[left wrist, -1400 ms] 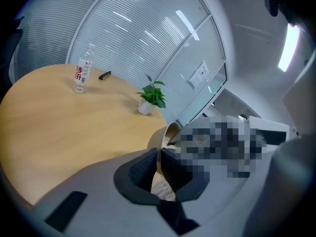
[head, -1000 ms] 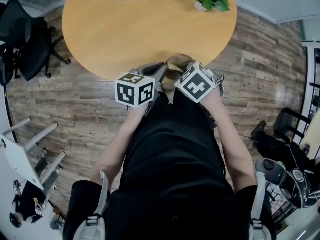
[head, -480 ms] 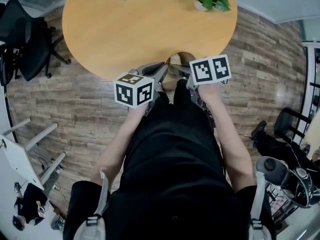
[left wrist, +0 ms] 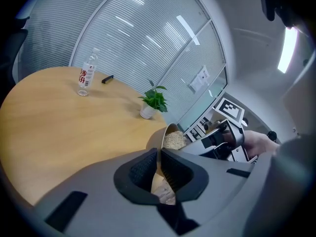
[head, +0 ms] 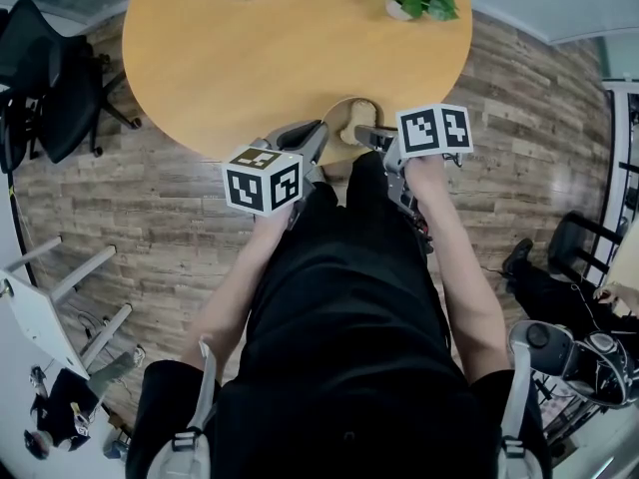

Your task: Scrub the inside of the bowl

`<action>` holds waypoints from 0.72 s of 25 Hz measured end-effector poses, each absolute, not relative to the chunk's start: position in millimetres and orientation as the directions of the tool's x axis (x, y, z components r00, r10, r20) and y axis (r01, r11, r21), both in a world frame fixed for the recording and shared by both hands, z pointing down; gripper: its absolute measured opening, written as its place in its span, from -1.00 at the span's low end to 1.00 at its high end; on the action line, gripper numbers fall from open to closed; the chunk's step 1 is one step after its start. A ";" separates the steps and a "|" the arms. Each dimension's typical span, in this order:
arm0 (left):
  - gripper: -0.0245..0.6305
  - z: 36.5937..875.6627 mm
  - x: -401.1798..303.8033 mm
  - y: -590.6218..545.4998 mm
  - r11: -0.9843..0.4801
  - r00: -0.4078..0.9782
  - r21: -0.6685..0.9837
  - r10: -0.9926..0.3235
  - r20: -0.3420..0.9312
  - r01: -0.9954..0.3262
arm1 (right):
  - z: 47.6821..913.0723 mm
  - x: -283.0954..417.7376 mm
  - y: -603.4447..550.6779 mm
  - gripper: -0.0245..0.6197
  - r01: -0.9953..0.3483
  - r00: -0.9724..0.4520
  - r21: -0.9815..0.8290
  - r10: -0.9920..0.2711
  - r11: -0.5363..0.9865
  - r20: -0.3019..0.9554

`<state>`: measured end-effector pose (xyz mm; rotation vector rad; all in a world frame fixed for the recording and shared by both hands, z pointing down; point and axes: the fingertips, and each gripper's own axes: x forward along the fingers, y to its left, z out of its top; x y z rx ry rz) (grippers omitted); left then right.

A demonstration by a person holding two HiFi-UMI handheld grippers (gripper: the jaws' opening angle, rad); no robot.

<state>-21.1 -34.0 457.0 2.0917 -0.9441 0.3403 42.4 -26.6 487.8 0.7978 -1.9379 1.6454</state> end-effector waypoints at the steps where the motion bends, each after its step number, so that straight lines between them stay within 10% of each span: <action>1: -0.84 456.8 -20.0 -34.1 -0.407 0.690 0.562 -0.505 0.519 -0.721 | 487.5 42.6 -27.6 -0.81 -0.700 -0.714 -0.703 -0.131 0.123 0.688; 18: -0.84 452.2 -3.7 -22.5 -0.451 0.736 0.583 -0.454 0.502 -0.676 | 488.7 23.1 -7.0 -0.81 -0.453 -0.548 -0.255 -0.042 0.854 0.835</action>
